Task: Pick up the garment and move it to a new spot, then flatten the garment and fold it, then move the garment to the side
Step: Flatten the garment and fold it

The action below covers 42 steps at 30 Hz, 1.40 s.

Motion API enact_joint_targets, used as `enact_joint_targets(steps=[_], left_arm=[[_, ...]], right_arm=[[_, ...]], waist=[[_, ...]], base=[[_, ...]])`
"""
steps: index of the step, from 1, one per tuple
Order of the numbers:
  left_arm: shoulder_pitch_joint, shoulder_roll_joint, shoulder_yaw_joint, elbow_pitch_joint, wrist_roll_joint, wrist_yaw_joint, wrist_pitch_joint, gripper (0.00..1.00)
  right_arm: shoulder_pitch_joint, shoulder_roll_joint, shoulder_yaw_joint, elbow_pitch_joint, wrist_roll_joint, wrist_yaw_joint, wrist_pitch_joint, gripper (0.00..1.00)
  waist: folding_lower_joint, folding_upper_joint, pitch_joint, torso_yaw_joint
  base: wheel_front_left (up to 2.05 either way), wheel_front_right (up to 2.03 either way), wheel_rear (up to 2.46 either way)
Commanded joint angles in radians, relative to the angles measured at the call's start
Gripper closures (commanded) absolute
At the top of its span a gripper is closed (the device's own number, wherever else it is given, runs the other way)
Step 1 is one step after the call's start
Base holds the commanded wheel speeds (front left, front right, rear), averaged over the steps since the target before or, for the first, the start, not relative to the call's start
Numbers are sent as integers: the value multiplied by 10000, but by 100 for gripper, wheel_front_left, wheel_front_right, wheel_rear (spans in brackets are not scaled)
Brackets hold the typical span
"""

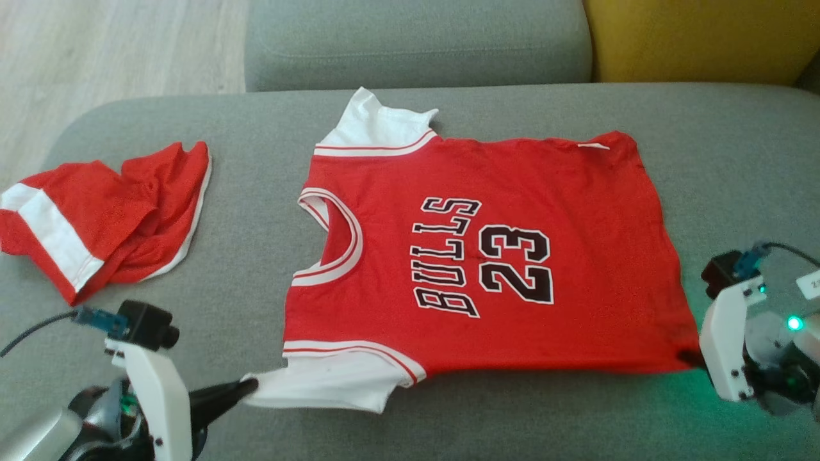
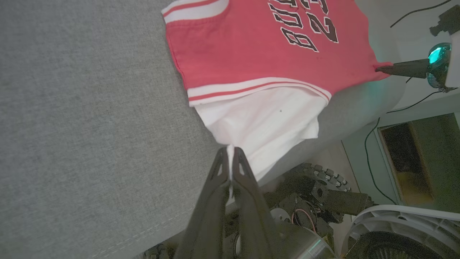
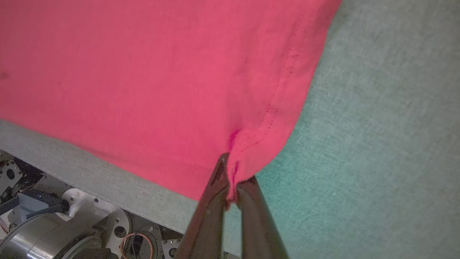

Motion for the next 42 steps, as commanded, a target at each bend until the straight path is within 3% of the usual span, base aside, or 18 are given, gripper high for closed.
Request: enact_joint_targets(steps=[1, 17, 34, 35, 36, 37, 38, 39, 42], left_arm=[[-744, 513, 628, -246, 120, 70, -115, 100], [-3224, -245, 713, 111, 988, 80, -79, 100], [-5877, -1493, 175, 2547, 2543, -50, -714, 100], [-5994, -1576, 95, 2716, 2648, -61, -773, 100], [-6106, -1658, 18, 2885, 2761, -71, -848, 100], [-6212, -1735, -50, 3071, 2901, -72, -946, 100], [-6303, -1813, -104, 3266, 3034, -52, -1043, 12], [-6467, -1996, -155, 3664, 3260, 94, -1266, 0], [-6714, -2269, -99, 4167, 3602, 378, -1915, 0]], right_arm=[[-322, -420, -161, -82, -109, 19, -171, 100], [-1844, 269, -272, 688, -769, 19, -698, 100], [-3193, 1314, 166, 1561, -1192, 19, -1303, 100], [-3243, 1364, 197, 1598, -1192, 19, -1368, 86], [-3311, 1403, 205, 1642, -1241, 19, -1546, 18], [-3349, 1454, 171, 1774, -1234, 19, -1670, 0], [-3392, 1519, 160, 1882, -1247, 19, -1786, 0], [-3477, 1661, 34, 2145, -1203, 19, -2079, 0], [-3639, 1864, -258, 2667, -1249, 19, -2815, 0]], waist=[[1, -1, 57, -31], [1, -1, 1073, -291], [1, -1, 2242, -766], [1, -1, 2289, -791], [1, -1, 2334, -816], [1, -1, 2371, -838], [1, -1, 2412, -862], [1, -1, 2482, -897], [1, -1, 2550, -907]], base=[[0, 0, 0], [0, 0, 0], [0, 0, 0], [0, 0, 0], [0, 0, 0], [0, 0, 0], [0, 0, 0], [0, 0, 0], [0, 0, 0]])
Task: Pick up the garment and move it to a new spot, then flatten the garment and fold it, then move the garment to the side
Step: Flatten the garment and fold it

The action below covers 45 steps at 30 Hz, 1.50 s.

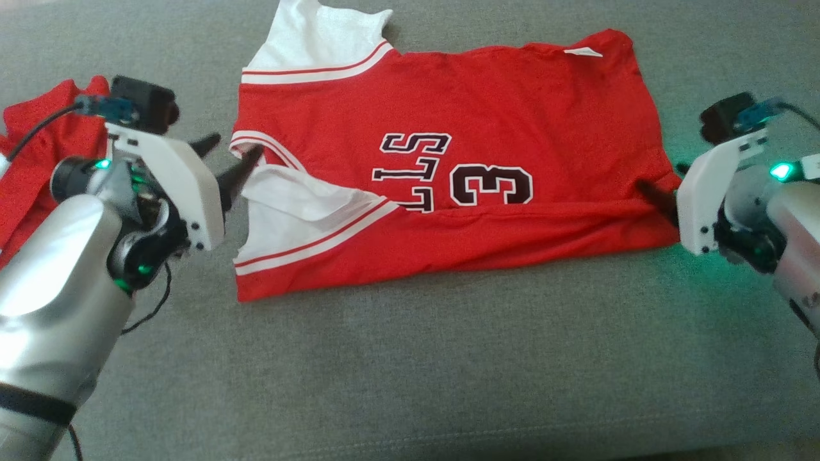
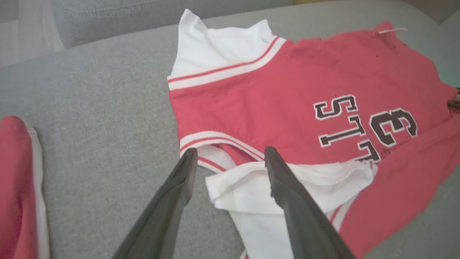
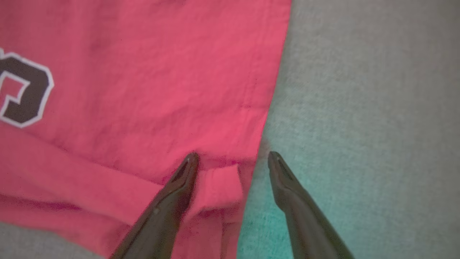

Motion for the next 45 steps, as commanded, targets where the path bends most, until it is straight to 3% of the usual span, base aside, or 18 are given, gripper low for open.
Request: enact_joint_targets(steps=[1, 7, 13, 16, 21, 25, 32, 40, 45], left_arm=[[-717, 267, 593, -100, 71, 145, -305, 0], [-874, -425, 1431, 645, 113, 836, -2672, 0], [-176, -913, 2301, 807, -321, 1112, -4797, 0], [422, -1092, 2709, 536, -472, 1208, -5410, 0], [1776, -1347, 3345, -421, -8, 1320, -5661, 0], [3151, -1858, 4151, -1339, 819, 1343, -5669, 0], [4981, -2833, 4820, -1941, 2345, 1042, -5671, 0], [5860, -3709, 5380, -1972, 3743, 727, -5672, 0], [6024, -4074, 5859, -1710, 4246, 589, -5672, 0]], right_arm=[[-269, -75, -169, 98, -135, 19, -359, 0], [-294, 460, -921, 1015, -357, 19, -2809, 0], [184, 875, -1732, 1506, -360, 19, -5364, 0], [464, 1062, -2266, 1563, -378, 19, -6018, 0], [1139, 1105, -3922, 455, -1313, 19, -6157, 0], [2520, 1351, -6091, -912, -2823, 19, -6161, 0], [5279, 2720, -8767, -3236, -5957, 19, -6162, 0], [6980, 4069, -9998, -4545, -7751, 19, -6163, 0], [7350, 4475, -10244, -4822, -8146, 19, -6163, 0]], waist=[[-1, 0, 4, 7], [-1, 0, -193, 160], [-1, 0, -787, 295], [-1, 0, -1105, 352], [-1, 0, -1550, 402], [-1, 0, -1838, 451], [-1, 0, -2089, 406], [-1, 0, -2102, 239], [-1, 0, -2005, 79]], base=[[0, 0, 0], [0, 0, 0], [0, 0, 0], [0, 0, 0], [0, 0, 0], [0, 0, 0], [0, 0, 0], [0, 0, 0], [0, 0, 0]])
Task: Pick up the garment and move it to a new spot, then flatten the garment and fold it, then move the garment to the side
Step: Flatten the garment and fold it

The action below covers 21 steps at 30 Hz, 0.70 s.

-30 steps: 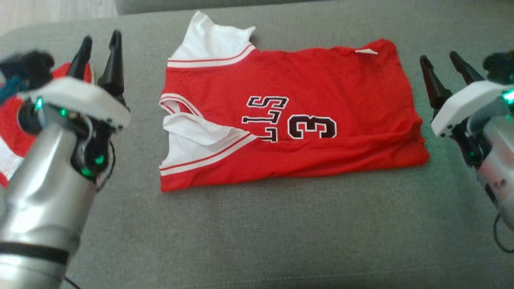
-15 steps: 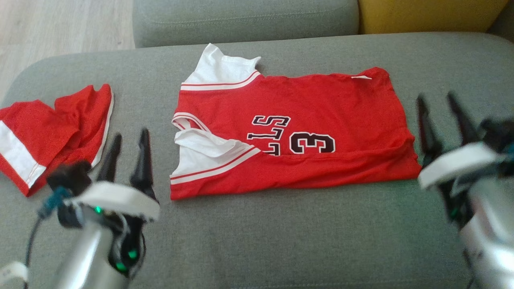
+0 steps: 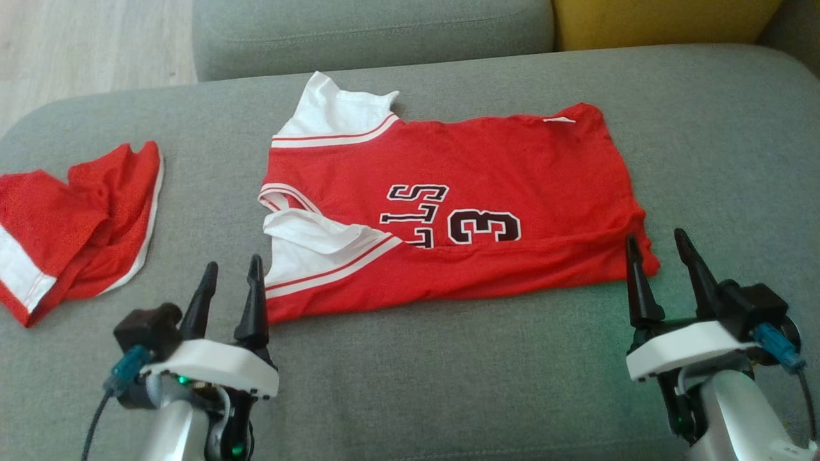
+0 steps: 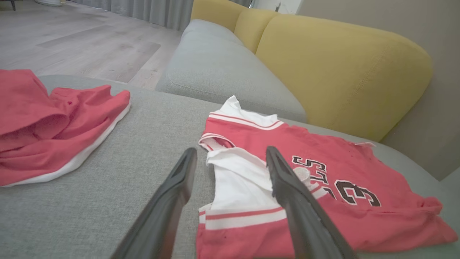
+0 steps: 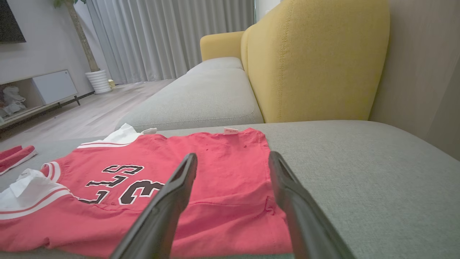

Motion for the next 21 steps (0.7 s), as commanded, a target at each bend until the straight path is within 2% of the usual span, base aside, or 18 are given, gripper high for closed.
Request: enact_joint_targets(steps=[1, 5, 14, 21], left_arm=[[-328, 27, 410, -116, 183, -79, -121, 0], [-527, 10, 277, 812, 693, -42, -121, 0], [-1583, 184, 59, 3263, 1211, 504, 264, 0], [-2204, 297, -156, 4541, 1318, 501, 700, 0]], right_arm=[[-278, 27, 169, -403, -84, 19, -107, 0], [-329, 112, 152, -518, -130, 19, -41, 0], [-420, 196, 206, -659, -171, 19, 17, 0], [-523, 218, 131, -692, -189, 19, 9, 0]], waist=[[0, -1, 49, -62], [0, -1, 154, -194], [0, -1, 534, -505], [0, -1, 763, -724]], base=[[0, 0, 0], [0, 0, 0], [0, 0, 0], [0, 0, 0]])
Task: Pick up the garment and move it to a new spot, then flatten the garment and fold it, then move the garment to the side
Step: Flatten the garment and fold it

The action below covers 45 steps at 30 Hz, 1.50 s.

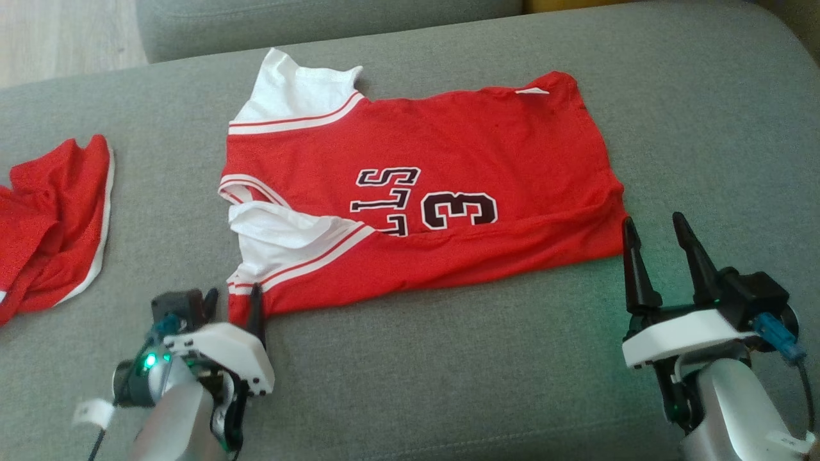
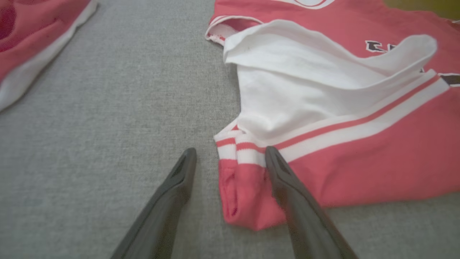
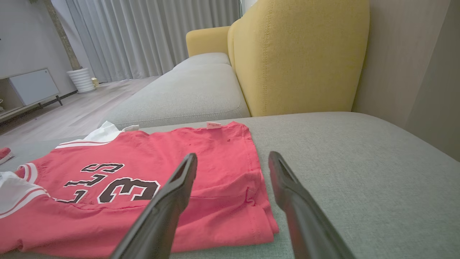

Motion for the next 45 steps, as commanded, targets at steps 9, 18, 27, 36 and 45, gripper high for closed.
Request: enact_joint_targets(steps=[9, 18, 27, 36, 45], left_arm=[[-699, 160, 93, 313, -36, -256, -212, 100], [-730, 98, 92, -1060, 79, -299, -674, 100], [-448, -41, -229, -2461, 336, -498, -697, 100], [-367, -24, -286, -2403, 354, -473, -698, 100], [-134, 158, -175, -1846, 239, -330, -698, 100]], right_arm=[[-424, 187, -464, 39, -47, 19, 371, 0], [-1090, 382, -1548, 1211, 583, 19, 1707, 0], [-2310, 397, -2096, 3077, 524, 19, 2887, 0], [-2898, 398, -2374, 4222, -148, 19, 3151, 54], [-2811, 119, -1927, 4429, -120, 19, 3092, 100]], waist=[[0, -1, 99, 27], [0, -1, 224, 504], [0, -1, 598, 1019], [0, -1, 656, 1104], [0, -1, 151, 939]], base=[[0, 0, 0], [0, 0, 0], [0, 0, 0], [0, 0, 0], [0, 0, 0]])
